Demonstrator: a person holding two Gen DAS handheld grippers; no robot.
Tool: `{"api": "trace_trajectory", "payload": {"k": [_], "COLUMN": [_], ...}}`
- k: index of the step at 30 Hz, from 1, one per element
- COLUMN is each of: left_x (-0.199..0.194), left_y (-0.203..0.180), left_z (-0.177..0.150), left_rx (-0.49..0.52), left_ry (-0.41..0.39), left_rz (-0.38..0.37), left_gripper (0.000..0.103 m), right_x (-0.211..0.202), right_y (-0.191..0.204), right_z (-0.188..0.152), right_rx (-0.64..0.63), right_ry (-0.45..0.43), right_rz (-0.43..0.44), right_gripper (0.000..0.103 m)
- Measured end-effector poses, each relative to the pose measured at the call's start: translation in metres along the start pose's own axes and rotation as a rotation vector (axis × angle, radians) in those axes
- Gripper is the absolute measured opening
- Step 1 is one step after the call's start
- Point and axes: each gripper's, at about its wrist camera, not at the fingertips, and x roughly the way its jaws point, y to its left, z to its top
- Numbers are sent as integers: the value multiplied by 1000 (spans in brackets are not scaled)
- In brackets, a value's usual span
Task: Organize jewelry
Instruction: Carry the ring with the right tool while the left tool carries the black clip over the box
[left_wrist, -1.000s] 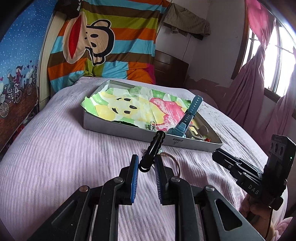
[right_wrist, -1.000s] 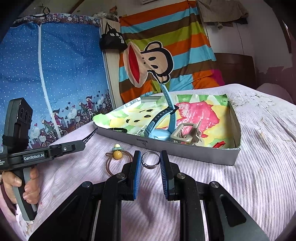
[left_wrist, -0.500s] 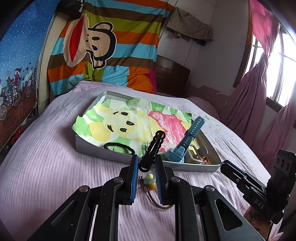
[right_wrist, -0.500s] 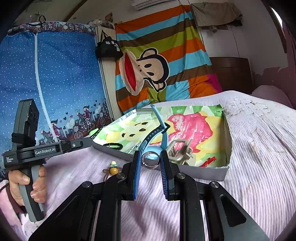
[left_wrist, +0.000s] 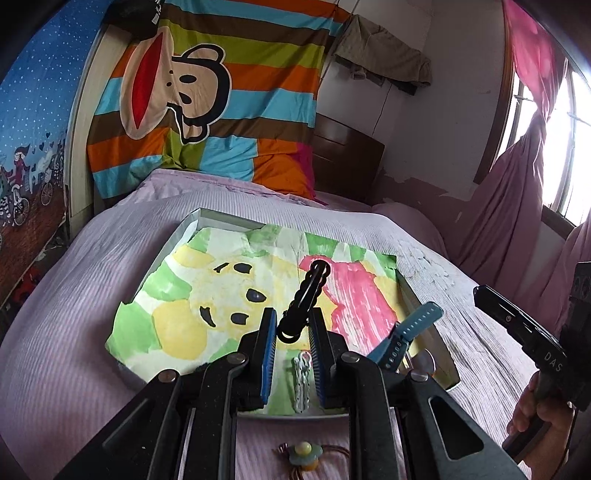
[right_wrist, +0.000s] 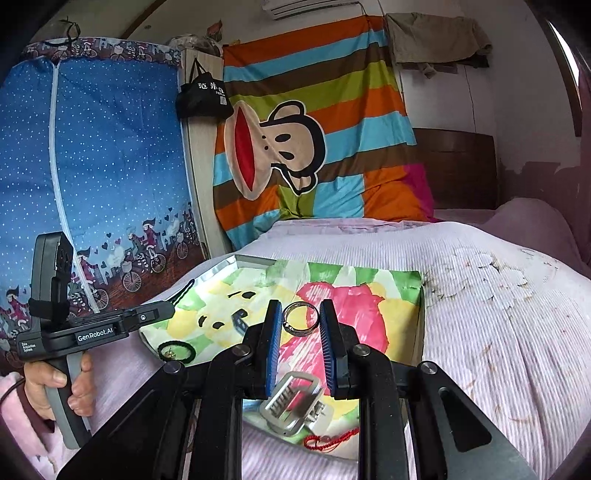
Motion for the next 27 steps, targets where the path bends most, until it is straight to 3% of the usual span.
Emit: {"api": "trace_trajectory", "payload": {"k": [6,27], "left_x": [20,62], "left_y": [8,18], "left_z": [11,31], "left_rx": [-28,-71], "left_ry": [0,83], "left_rz": [20,85], "left_gripper": [16,17], "right_x": [38,144], "right_y": [-9,-28], "right_z": [18,20], "right_rx": [34,102], "right_ry": [58,333], "right_rz": [59,62], "right_gripper": [18,18]}}
